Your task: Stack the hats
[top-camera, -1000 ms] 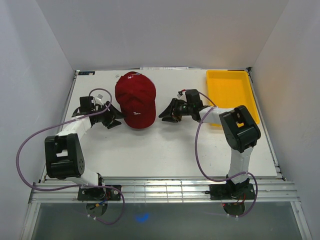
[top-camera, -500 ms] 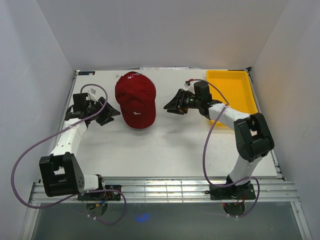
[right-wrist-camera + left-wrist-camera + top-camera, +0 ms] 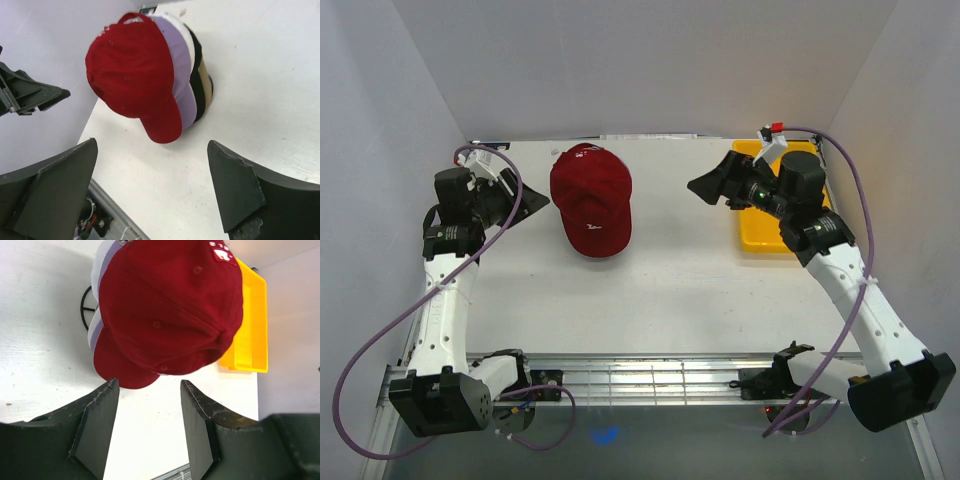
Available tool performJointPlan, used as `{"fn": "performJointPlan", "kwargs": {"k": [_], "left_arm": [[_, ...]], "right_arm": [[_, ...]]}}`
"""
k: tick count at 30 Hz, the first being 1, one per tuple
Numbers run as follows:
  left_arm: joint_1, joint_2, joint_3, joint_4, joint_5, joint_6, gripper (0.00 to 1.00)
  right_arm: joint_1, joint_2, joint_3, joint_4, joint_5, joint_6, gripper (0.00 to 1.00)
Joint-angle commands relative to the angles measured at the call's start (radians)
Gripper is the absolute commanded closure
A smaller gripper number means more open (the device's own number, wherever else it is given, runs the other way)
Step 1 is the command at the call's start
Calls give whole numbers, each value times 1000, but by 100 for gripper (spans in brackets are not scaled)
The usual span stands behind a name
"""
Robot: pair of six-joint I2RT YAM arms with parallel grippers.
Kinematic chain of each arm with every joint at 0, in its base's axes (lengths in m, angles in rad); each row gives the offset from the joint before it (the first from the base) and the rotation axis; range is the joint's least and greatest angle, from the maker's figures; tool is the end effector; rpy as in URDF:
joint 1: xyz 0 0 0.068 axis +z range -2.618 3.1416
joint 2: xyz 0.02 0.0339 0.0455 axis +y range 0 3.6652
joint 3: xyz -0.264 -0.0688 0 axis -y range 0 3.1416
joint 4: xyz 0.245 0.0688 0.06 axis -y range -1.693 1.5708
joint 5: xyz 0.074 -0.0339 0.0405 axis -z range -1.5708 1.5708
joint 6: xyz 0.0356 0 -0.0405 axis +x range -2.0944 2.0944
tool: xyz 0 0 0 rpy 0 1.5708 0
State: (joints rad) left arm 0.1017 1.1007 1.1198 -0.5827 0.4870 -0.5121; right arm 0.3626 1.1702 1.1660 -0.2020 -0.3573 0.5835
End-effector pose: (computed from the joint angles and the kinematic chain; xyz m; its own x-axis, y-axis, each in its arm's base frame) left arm 0.2339 0.0071 0.3572 -0.6122 -0.4978 -0.6144 0.0044 0.7748 -0.6322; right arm 0.2456 0.1065 0.3936 -0.5192 0.3551 -0.7774 -0.4390 0.6697 0.5990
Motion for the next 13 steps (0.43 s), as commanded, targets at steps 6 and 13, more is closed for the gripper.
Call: {"fn": "performJointPlan", "kwargs": {"k": [6, 13], "left_arm": [[-5, -74, 63, -94, 16, 47, 37], [-5, -96, 46, -83, 42, 37, 37]], "right_arm": [[-1, -193, -25, -154, 228, -122, 11], [-1, -221, -31, -185, 280, -132, 11]]}}
